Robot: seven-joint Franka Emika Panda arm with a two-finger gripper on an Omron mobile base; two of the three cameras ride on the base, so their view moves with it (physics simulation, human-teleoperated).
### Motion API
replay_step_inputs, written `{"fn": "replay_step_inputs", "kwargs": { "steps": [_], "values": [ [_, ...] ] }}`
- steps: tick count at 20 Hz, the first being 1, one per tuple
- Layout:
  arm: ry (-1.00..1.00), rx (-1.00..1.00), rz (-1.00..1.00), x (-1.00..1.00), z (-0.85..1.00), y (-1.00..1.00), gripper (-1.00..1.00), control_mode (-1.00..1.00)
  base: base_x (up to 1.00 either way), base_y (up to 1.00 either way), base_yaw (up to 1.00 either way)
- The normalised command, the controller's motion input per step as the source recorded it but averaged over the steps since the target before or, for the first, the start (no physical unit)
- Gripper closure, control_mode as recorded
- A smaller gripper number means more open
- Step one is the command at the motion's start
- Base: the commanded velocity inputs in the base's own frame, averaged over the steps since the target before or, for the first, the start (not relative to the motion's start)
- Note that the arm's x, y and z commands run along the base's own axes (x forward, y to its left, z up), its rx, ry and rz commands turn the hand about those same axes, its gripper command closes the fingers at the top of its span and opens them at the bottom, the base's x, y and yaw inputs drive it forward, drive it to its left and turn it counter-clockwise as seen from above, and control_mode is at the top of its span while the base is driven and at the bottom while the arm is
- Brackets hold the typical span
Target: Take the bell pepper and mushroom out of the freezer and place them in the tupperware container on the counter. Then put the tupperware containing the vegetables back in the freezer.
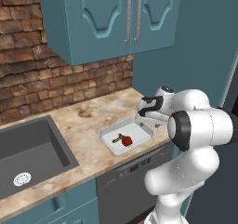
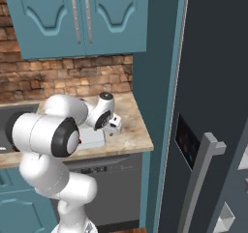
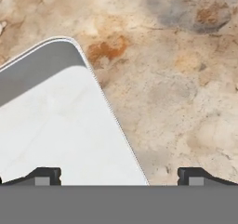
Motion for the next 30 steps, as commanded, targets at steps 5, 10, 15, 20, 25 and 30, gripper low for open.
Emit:
{"fn": "replay_step_inputs", "kwargs": {
  "steps": [5, 10, 15, 20, 25, 30],
  "values": [
    [0.00, 0.00, 0.04, 0.07, -0.29, 0.00, -1.00, -1.00, 0.00, 0.00, 0.00],
    [0.00, 0.00, 0.04, 0.10, -0.22, 0.00, -1.00, -1.00, 0.00, 0.00, 0.00],
    [0.00, 0.00, 0.04, 0.09, -0.21, 0.00, -1.00, -1.00, 0.00, 0.00, 0.00],
    [0.01, -0.01, 0.05, 0.04, -0.26, 0.11, 1.00, -1.00, 0.00, 0.00, 0.00],
    [0.00, -0.03, 0.03, 0.00, -0.11, 0.17, 1.00, -1.00, 0.00, 0.00, 0.00],
    [0.00, -0.06, 0.00, -0.08, 0.01, 0.18, 1.00, -1.00, 0.00, 0.00, 0.00]
  ]
}}
